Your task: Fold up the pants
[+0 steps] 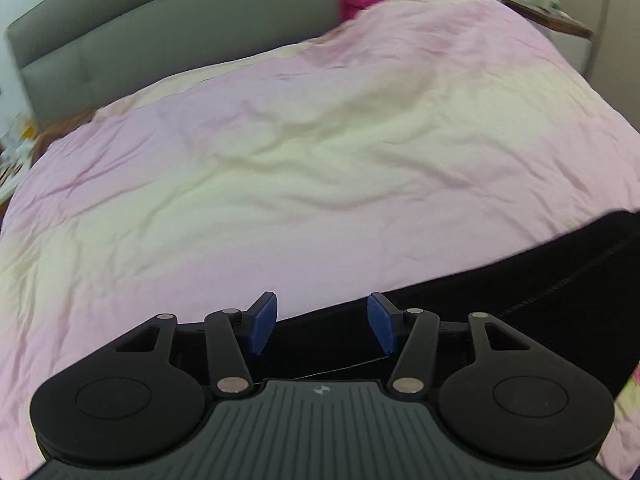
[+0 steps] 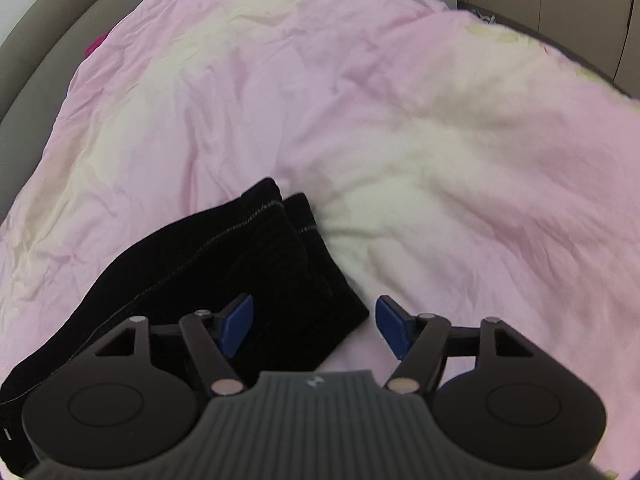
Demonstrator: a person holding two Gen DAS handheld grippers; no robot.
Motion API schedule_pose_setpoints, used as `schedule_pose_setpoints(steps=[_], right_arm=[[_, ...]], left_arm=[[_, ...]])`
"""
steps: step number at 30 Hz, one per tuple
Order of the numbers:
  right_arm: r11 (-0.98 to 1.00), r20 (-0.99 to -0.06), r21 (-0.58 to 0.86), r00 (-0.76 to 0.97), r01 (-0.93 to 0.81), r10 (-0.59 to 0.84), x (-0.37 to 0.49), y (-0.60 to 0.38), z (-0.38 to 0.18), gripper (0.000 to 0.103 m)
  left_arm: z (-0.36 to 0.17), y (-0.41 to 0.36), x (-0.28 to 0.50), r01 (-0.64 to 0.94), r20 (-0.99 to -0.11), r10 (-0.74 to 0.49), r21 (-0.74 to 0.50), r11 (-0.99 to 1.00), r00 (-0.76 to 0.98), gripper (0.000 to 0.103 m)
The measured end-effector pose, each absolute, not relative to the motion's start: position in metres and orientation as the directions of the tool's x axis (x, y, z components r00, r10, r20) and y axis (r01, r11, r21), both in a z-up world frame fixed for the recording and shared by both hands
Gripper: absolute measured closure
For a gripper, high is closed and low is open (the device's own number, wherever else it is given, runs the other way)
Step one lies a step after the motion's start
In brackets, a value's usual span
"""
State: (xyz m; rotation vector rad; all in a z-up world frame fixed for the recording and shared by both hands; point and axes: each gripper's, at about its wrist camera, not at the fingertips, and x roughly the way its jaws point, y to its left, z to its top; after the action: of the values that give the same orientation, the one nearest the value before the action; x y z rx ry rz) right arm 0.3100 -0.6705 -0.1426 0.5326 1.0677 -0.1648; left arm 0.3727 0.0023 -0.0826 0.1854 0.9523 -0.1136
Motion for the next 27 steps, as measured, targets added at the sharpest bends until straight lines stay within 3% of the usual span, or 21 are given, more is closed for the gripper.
schedule_pose_setpoints(steps=[7, 12, 17, 21, 27], right_arm=[[0.760, -0.807, 0.507, 0.534, 0.407, 0.252, 0.291, -0.684, -0.182, 0.038], [0.707, -0.753, 0.589, 0.583, 0.391, 0.305, 0.300, -0.693, -0.199, 0.048], [0.656, -0.716, 0.651, 0.595, 0.382, 0.364, 0.305, -0.706, -0.216, 0.059], [0.668, -0.695, 0.665, 0.605, 0.335, 0.388, 0.300, -0.709, -0.213, 0.065], [0.694, -0.678, 0.661, 0.621, 0.283, 0.392, 0.299, -0.707, -0.197, 0.068]], left_arm=[[-0.106, -0.142, 0.377, 0.511, -0.841, -0.140, 0.178, 0.841, 0.523, 0.040], [-0.141, -0.224, 0.384, 0.637, -0.857, -0.139, 0.250, 0.729, 0.496, 0.040], [-0.181, -0.267, 0.401, 0.679, -0.879, -0.098, 0.286, 0.676, 0.467, 0.044], [-0.209, -0.287, 0.426, 0.659, -0.891, -0.068, 0.278, 0.699, 0.448, 0.067], [-0.225, -0.298, 0.435, 0.631, -0.885, -0.027, 0.311, 0.711, 0.465, 0.068]])
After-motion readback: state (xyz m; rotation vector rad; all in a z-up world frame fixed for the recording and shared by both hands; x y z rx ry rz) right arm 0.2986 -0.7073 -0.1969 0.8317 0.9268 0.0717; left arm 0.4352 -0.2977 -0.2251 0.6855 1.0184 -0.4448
